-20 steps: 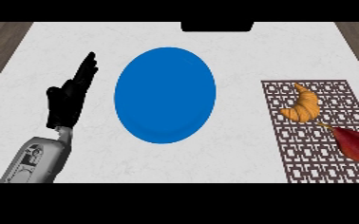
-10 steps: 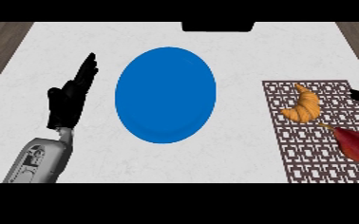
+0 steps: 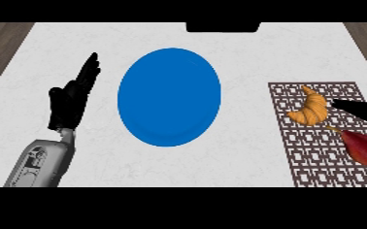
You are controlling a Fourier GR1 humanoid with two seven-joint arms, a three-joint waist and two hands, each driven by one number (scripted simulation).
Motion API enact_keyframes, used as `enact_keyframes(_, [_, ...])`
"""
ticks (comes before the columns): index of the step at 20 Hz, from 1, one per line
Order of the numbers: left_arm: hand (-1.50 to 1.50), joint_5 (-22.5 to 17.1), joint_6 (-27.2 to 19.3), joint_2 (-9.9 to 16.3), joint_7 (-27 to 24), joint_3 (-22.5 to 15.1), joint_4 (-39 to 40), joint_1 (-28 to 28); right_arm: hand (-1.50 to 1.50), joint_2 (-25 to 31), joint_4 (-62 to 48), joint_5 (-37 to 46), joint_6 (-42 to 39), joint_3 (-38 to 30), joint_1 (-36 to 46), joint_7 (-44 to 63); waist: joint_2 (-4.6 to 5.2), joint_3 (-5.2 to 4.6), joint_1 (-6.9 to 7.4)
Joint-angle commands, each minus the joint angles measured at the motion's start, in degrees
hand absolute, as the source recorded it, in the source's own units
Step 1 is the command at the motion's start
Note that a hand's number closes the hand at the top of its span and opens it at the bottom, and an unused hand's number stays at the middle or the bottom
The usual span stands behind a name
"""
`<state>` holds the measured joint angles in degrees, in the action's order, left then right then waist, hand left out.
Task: Pick the pear from the placemat and place it in the plate
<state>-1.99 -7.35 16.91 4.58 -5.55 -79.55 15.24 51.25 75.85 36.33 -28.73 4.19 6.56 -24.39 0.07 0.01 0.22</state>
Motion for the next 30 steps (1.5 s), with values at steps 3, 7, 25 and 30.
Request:
enact_keyframes(3, [0.00, 1.75, -0.19, -2.18, 2.08, 0.23, -5.05, -3.66, -1.50, -3.90, -8.36, 6.99, 0.07, 0.63, 6.31, -2.48, -0.02, 0.00, 0.30])
enact_keyframes(7, [0.00, 1.58, 1.21, -0.81, 6.64, 1.52, -8.07, -1.30, -1.50, -5.15, -16.44, 11.12, 5.57, 1.13, 5.06, -7.57, -0.03, 0.04, 0.41])
enact_keyframes(25, [0.00, 6.41, 2.25, -5.42, 3.11, 3.76, -2.42, 0.10, 1.50, -9.53, -24.54, 16.42, 12.82, -6.24, 11.89, -15.17, -0.02, 0.01, 0.04])
enact_keyframes(30, [0.00, 5.69, 3.66, -3.86, -0.84, 5.15, -1.39, -3.04, 1.50, -18.17, -14.35, 13.30, 17.22, -10.79, 4.25, 1.92, -0.65, -0.16, -1.87])
